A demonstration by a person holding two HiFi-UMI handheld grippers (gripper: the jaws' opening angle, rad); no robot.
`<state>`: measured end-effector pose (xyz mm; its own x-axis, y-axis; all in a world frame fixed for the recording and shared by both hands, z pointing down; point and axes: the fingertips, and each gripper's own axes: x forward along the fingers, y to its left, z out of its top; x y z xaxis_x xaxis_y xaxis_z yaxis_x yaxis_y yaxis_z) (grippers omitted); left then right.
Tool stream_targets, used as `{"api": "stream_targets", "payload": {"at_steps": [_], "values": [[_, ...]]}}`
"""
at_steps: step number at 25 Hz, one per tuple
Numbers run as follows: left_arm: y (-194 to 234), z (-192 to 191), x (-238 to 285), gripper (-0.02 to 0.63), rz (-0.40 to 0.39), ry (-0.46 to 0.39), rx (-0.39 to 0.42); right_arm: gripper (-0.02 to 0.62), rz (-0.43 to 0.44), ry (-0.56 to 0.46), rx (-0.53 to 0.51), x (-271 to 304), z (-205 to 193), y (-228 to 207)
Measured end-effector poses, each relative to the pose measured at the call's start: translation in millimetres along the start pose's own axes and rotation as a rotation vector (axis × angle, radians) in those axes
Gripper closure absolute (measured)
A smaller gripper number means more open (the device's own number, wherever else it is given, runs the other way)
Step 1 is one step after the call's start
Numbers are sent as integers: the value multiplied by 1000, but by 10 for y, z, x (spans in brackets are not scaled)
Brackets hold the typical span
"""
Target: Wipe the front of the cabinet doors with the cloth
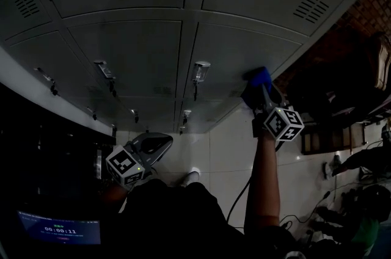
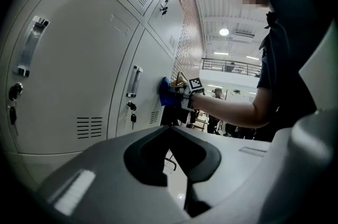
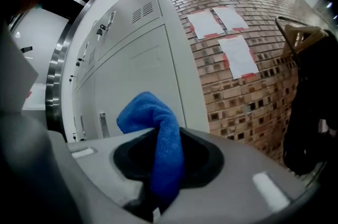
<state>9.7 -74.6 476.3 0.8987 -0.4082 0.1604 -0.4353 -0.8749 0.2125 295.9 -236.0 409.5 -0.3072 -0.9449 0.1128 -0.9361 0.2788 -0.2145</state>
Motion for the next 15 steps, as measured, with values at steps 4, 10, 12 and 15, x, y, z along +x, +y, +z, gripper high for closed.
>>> {"api": "stream_targets", "payload": {"at_steps": [4,10,12,15], "values": [[-38,-1,35,604,-5,2,1,512,-45,-9,7,-92,24,-216],[-68,-30,-41,604,2,12,-1,512,-124,-22,7,-193,-9,-440],[-72,-44,-88,604,4,15,-2,512,-142,-25,12,-229,-31,-460],[-63,-80,-169,604,6,24,-4,512,-121,-42,20,-272,-53,-306]]}}
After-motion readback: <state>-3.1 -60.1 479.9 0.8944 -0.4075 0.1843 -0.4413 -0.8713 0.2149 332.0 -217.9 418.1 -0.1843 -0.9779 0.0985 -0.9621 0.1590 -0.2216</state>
